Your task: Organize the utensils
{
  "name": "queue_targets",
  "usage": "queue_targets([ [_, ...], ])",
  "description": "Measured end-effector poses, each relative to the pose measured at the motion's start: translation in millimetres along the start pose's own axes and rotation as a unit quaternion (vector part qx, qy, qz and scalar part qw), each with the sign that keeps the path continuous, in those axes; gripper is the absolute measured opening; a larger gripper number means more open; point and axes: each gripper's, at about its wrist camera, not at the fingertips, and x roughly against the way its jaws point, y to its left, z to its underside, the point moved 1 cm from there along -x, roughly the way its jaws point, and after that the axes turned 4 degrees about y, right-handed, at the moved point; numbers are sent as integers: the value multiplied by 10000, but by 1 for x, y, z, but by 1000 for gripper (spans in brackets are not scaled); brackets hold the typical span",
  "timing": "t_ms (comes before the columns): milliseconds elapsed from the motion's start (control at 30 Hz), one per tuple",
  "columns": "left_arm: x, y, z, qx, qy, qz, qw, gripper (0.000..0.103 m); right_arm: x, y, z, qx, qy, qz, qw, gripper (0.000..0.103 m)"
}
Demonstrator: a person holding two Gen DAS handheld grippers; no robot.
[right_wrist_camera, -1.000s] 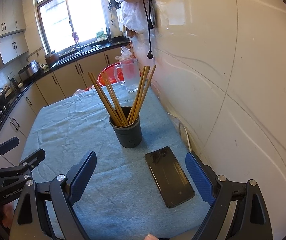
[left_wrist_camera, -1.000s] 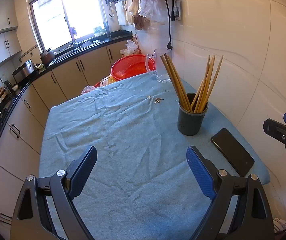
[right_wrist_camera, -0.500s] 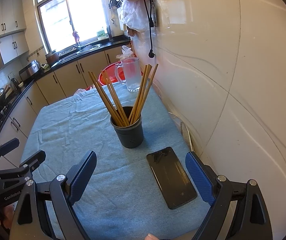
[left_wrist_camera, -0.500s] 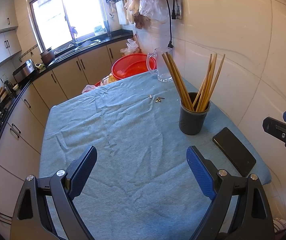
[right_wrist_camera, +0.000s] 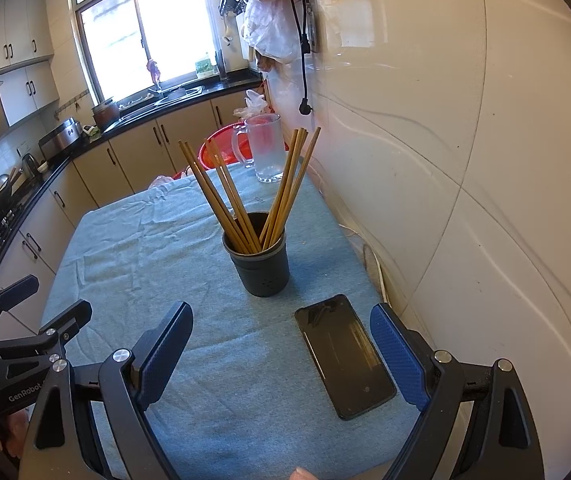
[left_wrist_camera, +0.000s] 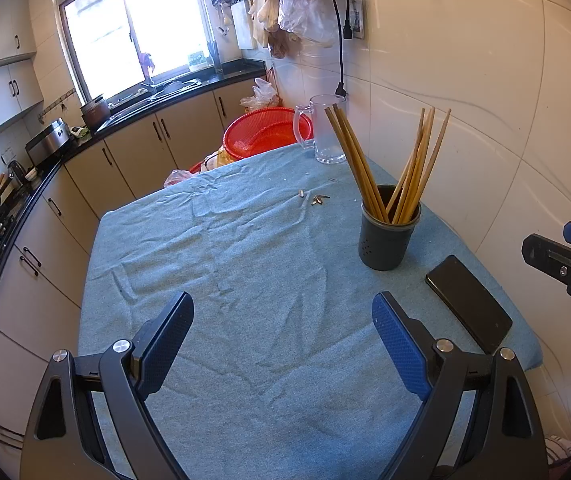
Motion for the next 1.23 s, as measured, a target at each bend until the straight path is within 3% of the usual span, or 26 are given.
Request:
queue_targets([
  [1067, -5, 3, 4, -26, 26, 19, 10000, 90, -4, 1, -2, -33, 63, -5, 10000, 93],
  [1233, -15, 15, 10, 231, 125, 135, 9996, 90, -16, 8, -1, -30, 194, -51, 9998, 93],
])
